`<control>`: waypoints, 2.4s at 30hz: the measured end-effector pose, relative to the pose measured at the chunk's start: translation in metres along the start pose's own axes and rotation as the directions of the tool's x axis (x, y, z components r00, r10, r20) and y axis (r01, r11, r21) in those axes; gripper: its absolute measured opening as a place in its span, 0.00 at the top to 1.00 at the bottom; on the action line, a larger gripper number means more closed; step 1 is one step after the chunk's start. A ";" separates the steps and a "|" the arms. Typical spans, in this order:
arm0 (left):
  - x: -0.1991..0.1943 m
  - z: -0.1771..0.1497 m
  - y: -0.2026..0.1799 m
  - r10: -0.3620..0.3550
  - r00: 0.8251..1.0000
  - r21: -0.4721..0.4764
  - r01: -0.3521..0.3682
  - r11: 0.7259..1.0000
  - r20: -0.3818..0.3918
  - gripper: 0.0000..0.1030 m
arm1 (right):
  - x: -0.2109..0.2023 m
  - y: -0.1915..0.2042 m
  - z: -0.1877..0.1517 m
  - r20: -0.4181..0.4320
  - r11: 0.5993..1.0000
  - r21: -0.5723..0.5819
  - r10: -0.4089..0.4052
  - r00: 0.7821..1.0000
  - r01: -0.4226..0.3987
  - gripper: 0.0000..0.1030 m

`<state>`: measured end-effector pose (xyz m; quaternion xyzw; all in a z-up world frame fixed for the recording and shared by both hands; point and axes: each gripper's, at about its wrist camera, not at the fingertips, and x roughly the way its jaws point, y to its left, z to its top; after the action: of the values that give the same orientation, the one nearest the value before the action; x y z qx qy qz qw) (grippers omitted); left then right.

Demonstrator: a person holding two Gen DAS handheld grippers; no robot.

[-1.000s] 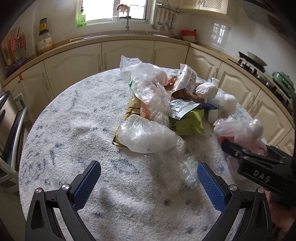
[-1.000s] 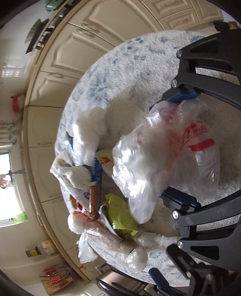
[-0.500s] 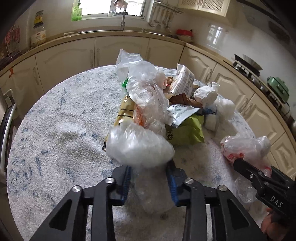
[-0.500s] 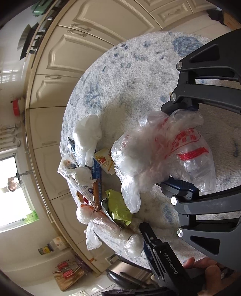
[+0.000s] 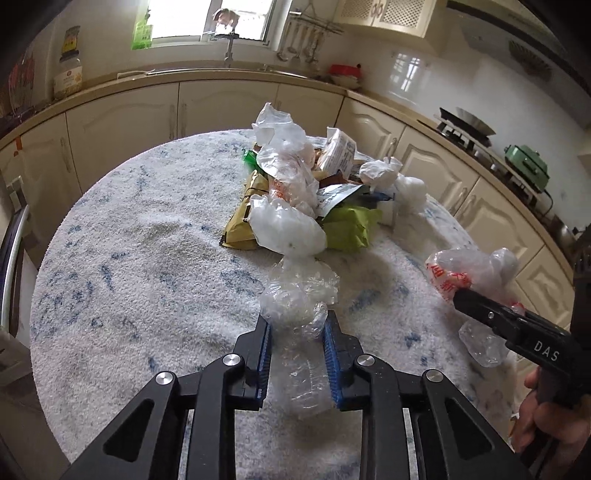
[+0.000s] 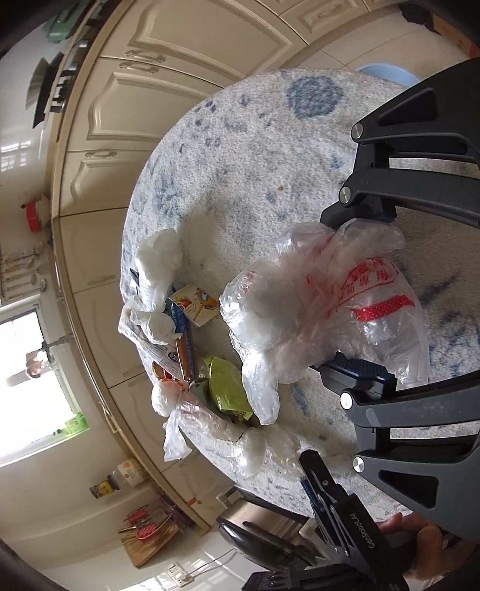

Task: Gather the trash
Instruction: 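Carry both held clear bags over the light-blue bin on the floor, then open both tools to drop the clear bags into the bin, then bring both tools back over the trash pile on the table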

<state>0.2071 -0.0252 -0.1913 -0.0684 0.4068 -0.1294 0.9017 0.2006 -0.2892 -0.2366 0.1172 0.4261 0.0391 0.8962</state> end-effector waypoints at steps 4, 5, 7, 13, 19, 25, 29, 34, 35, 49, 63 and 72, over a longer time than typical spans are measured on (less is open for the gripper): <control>-0.025 -0.010 -0.019 -0.016 1.000 0.036 0.015 0.999 0.026 0.79 | -0.011 -0.007 -0.006 0.018 1.000 0.018 0.009 1.000 -0.009 0.47; -0.030 -0.011 -0.024 -0.018 0.999 0.047 0.016 0.999 0.035 0.79 | -0.015 -0.009 -0.006 0.025 1.000 0.024 0.009 1.000 -0.010 0.47; -0.040 -0.009 -0.035 -0.026 0.998 0.075 0.022 0.997 0.058 0.79 | -0.023 -0.014 -0.006 0.047 0.999 0.037 0.008 0.999 -0.010 0.47; -0.059 0.003 -0.084 -0.098 0.989 0.168 0.079 0.983 0.109 0.79 | -0.062 -0.046 0.000 0.139 0.995 0.096 -0.002 0.990 -0.011 0.47; -0.046 0.013 -0.174 -0.230 0.971 0.315 0.198 0.928 0.068 0.79 | -0.111 -0.122 -0.006 0.216 0.971 0.229 -0.121 0.969 0.070 0.47; 0.012 -0.010 -0.293 -0.350 0.926 0.404 0.376 0.834 -0.140 0.79 | -0.131 -0.233 -0.042 0.150 0.886 0.408 -0.304 0.941 0.221 0.47; 0.071 -0.038 -0.355 -0.326 0.901 0.415 0.424 0.805 -0.286 0.79 | -0.121 -0.301 -0.071 0.059 0.820 0.493 -0.364 0.930 0.289 0.47; 0.154 -0.073 -0.405 -0.256 0.847 0.374 0.451 0.811 -0.465 0.79 | -0.091 -0.367 -0.108 -0.052 0.751 0.573 -0.367 0.929 0.329 0.47; 0.167 -0.081 -0.411 -0.239 0.837 0.369 0.449 0.814 -0.491 0.79 | -0.084 -0.378 -0.116 -0.072 0.739 0.586 -0.361 0.930 0.332 0.47; 0.328 -0.106 -0.474 -0.066 0.766 0.389 0.396 0.832 -0.640 0.32 | -0.024 -0.472 -0.183 -0.192 0.596 0.731 -0.288 0.938 0.333 0.21; 0.207 -0.081 -0.469 -0.106 0.896 0.460 0.319 0.829 -0.430 0.11 | -0.091 -0.443 -0.169 -0.104 0.543 0.782 -0.371 0.923 0.307 0.00; 0.064 -0.039 -0.381 -0.232 0.950 0.389 0.298 0.872 -0.207 0.04 | -0.145 -0.341 -0.087 0.084 0.687 0.688 -0.397 0.914 0.235 0.00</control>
<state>0.1503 -0.4087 -0.1756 0.0799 0.4249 -0.3406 0.8349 0.0310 -0.6294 -0.2631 0.3561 0.3207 -0.2847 0.8302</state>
